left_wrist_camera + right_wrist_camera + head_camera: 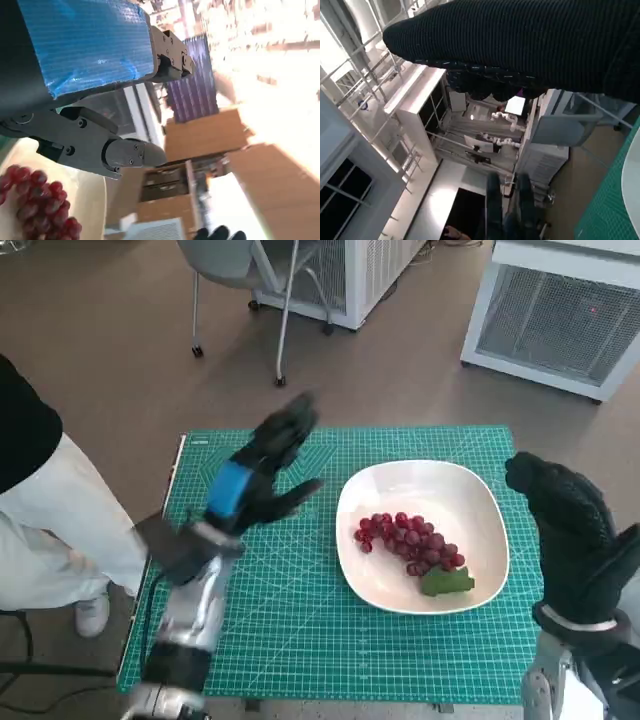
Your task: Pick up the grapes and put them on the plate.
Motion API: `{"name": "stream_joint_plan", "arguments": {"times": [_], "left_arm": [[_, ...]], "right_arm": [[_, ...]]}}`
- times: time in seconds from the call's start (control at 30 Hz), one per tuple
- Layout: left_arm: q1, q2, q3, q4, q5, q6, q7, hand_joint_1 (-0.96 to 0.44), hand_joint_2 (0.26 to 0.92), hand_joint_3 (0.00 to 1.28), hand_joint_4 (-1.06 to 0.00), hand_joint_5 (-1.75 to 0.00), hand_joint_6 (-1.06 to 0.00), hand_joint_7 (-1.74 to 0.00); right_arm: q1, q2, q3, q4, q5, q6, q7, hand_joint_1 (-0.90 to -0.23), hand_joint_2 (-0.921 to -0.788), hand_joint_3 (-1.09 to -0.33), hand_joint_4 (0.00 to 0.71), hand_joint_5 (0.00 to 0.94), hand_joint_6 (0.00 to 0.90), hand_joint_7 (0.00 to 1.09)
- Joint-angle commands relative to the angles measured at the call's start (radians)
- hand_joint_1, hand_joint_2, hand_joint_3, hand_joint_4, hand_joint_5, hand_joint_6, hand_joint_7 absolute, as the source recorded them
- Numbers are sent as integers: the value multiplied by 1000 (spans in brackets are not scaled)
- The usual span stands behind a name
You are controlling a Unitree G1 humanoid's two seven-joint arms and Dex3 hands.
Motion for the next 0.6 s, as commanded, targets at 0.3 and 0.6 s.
{"name": "stream_joint_plan", "arguments": {"times": [0.3, 0.6], "left_arm": [[159, 46, 47, -231, -67, 42, -44, -554, 921, 432, -221, 0, -310, -9], [238, 32, 60, -323, -110, 70, -50, -538, 921, 446, -214, 0, -300, -5]], "right_arm": [[35, 1, 8, -16, -7, 32, -6, -478, -921, -533, 639, 0, 382, 541], [39, 1, 9, -18, -5, 36, -4, -478, -921, -535, 637, 0, 378, 544]]}}
